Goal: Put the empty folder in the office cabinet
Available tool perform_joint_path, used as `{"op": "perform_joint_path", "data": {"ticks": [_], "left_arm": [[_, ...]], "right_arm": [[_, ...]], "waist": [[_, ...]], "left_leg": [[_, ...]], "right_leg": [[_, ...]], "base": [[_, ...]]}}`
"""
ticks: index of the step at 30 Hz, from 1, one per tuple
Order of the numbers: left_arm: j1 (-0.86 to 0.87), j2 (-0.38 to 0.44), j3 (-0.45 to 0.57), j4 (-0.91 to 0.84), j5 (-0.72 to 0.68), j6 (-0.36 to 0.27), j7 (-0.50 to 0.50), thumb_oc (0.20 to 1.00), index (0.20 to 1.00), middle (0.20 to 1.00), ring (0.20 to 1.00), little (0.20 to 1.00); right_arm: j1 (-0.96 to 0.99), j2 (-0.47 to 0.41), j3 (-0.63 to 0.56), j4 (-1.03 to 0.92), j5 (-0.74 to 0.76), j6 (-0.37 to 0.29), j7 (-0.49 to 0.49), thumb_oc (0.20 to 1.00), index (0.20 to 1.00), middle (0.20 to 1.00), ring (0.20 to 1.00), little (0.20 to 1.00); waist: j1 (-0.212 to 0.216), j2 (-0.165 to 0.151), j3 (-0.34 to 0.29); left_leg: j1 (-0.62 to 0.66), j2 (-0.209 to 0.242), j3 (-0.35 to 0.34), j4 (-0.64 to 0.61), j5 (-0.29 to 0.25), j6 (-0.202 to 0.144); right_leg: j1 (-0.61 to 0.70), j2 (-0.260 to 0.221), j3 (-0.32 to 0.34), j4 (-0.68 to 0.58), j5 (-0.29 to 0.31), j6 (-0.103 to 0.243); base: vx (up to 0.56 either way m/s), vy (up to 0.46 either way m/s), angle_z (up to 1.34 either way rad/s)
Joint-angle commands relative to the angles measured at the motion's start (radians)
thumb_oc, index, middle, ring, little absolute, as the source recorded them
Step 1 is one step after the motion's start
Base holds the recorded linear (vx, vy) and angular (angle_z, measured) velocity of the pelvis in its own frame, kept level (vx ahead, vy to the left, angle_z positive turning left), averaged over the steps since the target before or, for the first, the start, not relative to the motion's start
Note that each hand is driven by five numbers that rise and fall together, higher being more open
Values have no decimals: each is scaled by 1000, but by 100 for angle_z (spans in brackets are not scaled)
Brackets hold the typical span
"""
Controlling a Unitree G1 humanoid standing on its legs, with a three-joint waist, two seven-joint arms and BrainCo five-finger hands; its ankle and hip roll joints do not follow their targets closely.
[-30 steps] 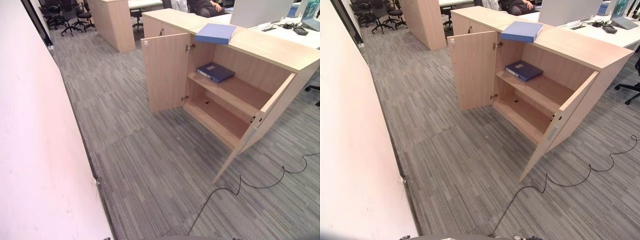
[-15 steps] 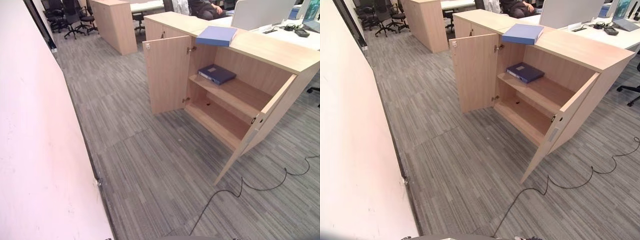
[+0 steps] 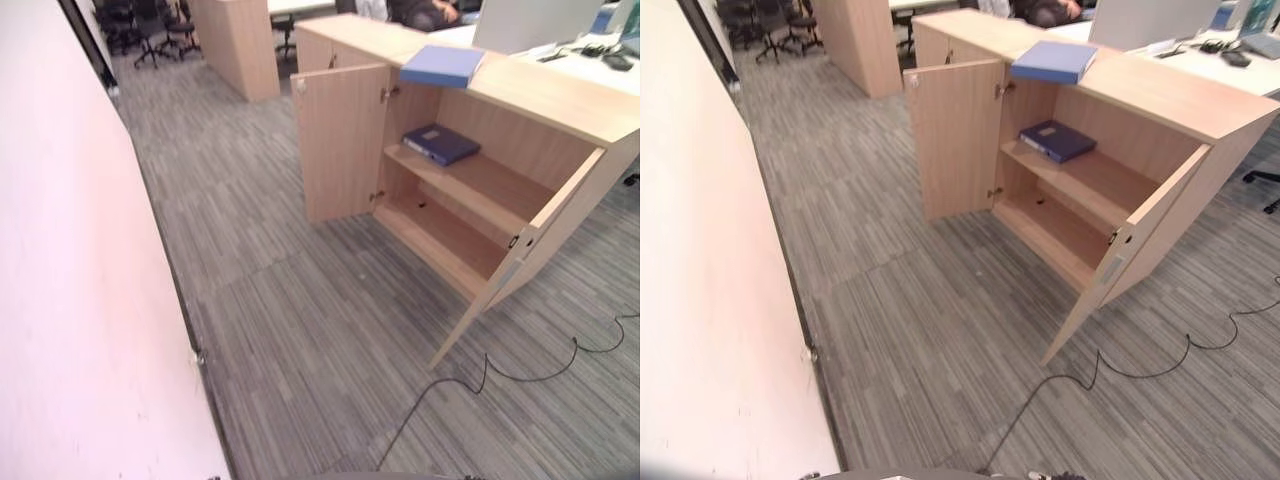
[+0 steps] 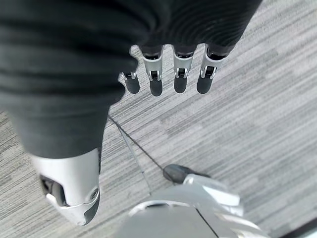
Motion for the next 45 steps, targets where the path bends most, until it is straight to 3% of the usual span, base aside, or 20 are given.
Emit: {"op": "perform_joint_path", "data": {"ticks": [1,3,4,7,8,9,11,15,22,24,25,26,27,29,31,33,35,36,38,45], "left_arm": [[-35,9,30,15,-18,-21,11,1000,1000,1000,1000,1000],[-45,6,28,1,-34,-24,17,1000,1000,1000,1000,1000],[-42,1,34,6,-51,-24,23,1000,1000,1000,1000,1000],[-35,-2,40,10,-56,-25,25,1000,1000,1000,1000,1000],[-13,-3,55,26,-60,-26,24,1000,1000,1000,1000,1000],[-12,-3,55,26,-60,-26,24,1000,1000,1000,1000,1000],[1,-6,72,41,-82,-26,30,1000,1000,1000,1000,1000],[28,-7,85,66,-66,-23,34,1000,1000,1000,1000,1000],[37,13,124,76,-61,-24,33,1000,1000,1000,1000,1000],[32,28,117,58,-53,-24,30,1000,1000,1000,1000,1000],[32,28,117,58,-53,-24,30,1000,1000,1000,1000,1000],[29,35,111,43,-52,-22,29,1000,1000,1000,1000,1000],[27,54,104,25,-47,-20,30,1000,1000,1000,1000,1000],[24,62,96,16,-40,-20,32,1000,1000,1000,1000,1000],[19,63,91,7,-44,-23,33,1000,1000,1000,1000,1000],[18,63,91,7,-44,-23,33,1000,1000,1000,1000,1000],[14,57,83,6,-45,-28,32,1000,1000,1000,1000,1000],[17,51,79,8,-41,-30,33,1000,1000,1000,1000,1000],[18,49,83,19,-32,-29,33,1000,1000,1000,1000,1000],[34,48,118,57,-16,-19,29,1000,1000,1000,1000,1000]], "right_arm": [[-51,-20,36,47,1,-8,-16,1000,1000,1000,1000,1000],[-62,-29,36,44,5,-8,-24,1000,1000,1000,1000,1000],[-57,-29,32,54,5,-3,-30,1000,1000,1000,1000,1000],[-53,-25,30,59,8,-1,-31,1000,1000,1000,1000,1000],[-40,-22,31,63,7,-4,-27,1000,1000,1000,1000,1000],[-40,-22,31,63,7,-4,-27,1000,1000,1000,1000,1000],[-36,-23,34,67,1,-8,-33,1000,1000,1000,1000,1000],[-19,-20,24,83,-19,-6,-29,1000,1000,1000,1000,1000],[-13,-10,4,82,-37,5,-9,1000,1000,1000,1000,1000],[-23,-12,4,60,-33,6,-2,1000,1000,1000,1000,1000],[-23,-12,4,60,-33,6,-2,1000,1000,1000,1000,1000],[-32,-16,8,41,-27,7,-2,1000,1000,1000,1000,1000],[-41,-10,25,14,-21,3,-8,1000,1000,1000,1000,1000],[-51,-1,43,-9,-20,-4,-11,1000,1000,1000,1000,1000],[-69,1,51,-22,-17,-5,-8,1000,1000,1000,1000,1000],[-70,1,51,-22,-17,-5,-8,1000,1000,1000,1000,1000],[-100,-1,48,-23,-7,-3,-8,1000,1000,1000,1000,1000],[-108,1,45,-19,2,-2,-10,1000,1000,1000,1000,1000],[-112,4,38,-15,12,0,-12,1000,1000,1000,1000,1000],[-84,5,33,14,-7,2,-11,1000,1000,1000,1000,1000]], "waist": [[13,-45,98],[20,-44,127],[26,-47,129],[31,-53,124],[44,-64,107],[45,-65,108],[63,-46,89],[70,-23,56],[106,-37,-24],[108,-40,-32],[109,-39,-34],[96,-25,-19],[83,-23,10],[77,-11,28],[74,7,47],[74,10,49],[61,25,78],[48,20,91],[42,6,100],[38,-36,62]], "left_leg": [[-194,-1,-27,387,11,-39],[-313,-9,-25,562,91,-46],[-373,24,4,542,111,-42],[-372,39,17,455,110,-41],[-339,60,25,233,103,-36],[-336,60,27,229,105,-35],[-325,113,-30,-115,205,-56],[-292,131,-35,-229,243,-78],[-207,40,-9,-229,200,-19],[-139,-24,-8,-229,151,40],[-142,-22,-8,-229,151,40],[-91,-68,-16,-229,127,82],[-29,-105,-26,-229,80,106],[11,-97,-17,-229,51,111],[41,-73,-16,-229,38,106],[44,-69,-17,-229,36,104],[87,-42,-24,-229,23,93],[99,-39,-36,-229,29,87],[122,-40,-42,-229,12,76],[168,-31,-62,-229,-47,57]], "right_leg": [[112,-35,-31,-84,1,64],[124,-18,-44,-96,-3,49],[132,-13,-57,-98,-19,45],[135,-17,-60,-98,-23,47],[144,-23,-58,-98,-36,57],[145,-25,-57,-98,-36,57],[162,-10,-43,-98,-73,65],[188,-11,-29,-98,-105,84],[197,-175,-40,-16,-85,176],[115,-270,-26,214,26,207],[112,-268,-25,213,28,206],[25,-328,-5,449,168,189],[-27,-379,-17,625,192,178],[-88,-399,-72,691,164,175],[-141,-371,-126,622,96,164],[-135,-366,-130,617,95,161],[-163,-295,-151,407,101,178],[-189,-240,-121,232,147,185],[-194,-213,-101,81,190,207],[-125,-183,-122,-88,231,209]], "base": [[-143,-126,23],[-41,-129,32],[63,-86,5],[148,-7,9],[186,34,29],[296,73,22],[288,114,15],[381,216,-3],[333,289,-30],[341,413,-44],[211,417,-6],[306,506,13],[374,607,29],[231,241,15],[133,1,12],[78,-40,11],[185,-138,30],[203,-179,21],[181,-132,4],[245,-140,19]]}}
